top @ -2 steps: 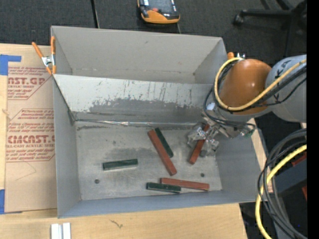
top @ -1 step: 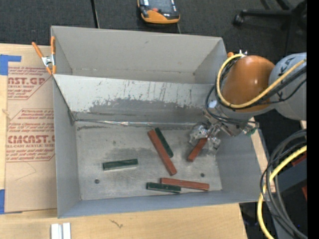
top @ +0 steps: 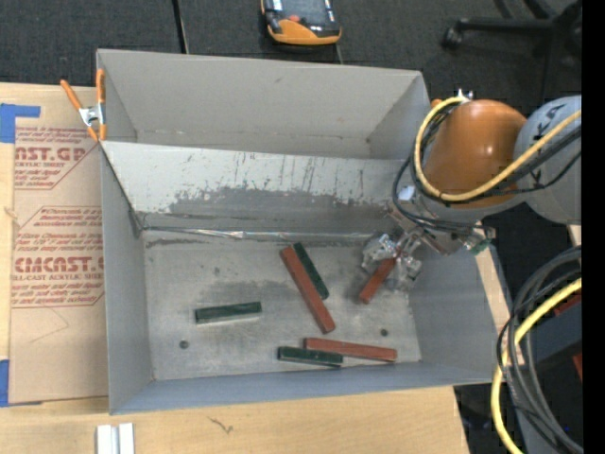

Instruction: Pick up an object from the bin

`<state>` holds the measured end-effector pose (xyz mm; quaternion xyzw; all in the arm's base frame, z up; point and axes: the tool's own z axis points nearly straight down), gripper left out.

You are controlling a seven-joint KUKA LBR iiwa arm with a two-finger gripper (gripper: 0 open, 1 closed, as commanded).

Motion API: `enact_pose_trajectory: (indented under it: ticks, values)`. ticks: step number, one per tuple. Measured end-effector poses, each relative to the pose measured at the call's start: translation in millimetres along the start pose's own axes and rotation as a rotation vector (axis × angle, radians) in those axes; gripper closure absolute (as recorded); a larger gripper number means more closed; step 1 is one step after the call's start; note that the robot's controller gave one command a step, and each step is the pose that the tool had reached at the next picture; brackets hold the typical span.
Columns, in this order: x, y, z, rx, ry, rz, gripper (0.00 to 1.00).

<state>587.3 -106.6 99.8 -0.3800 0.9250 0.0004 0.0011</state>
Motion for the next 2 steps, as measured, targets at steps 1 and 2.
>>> enact_pose_trajectory:
  ticks: [1, 2]
  values:
    - [-0.4, 0.0, -8.4, 0.002, -0.001, 0.0, 1.0]
    - [-0.9, 0.2, -13.6, 0.002, -0.001, 0.0, 1.0]
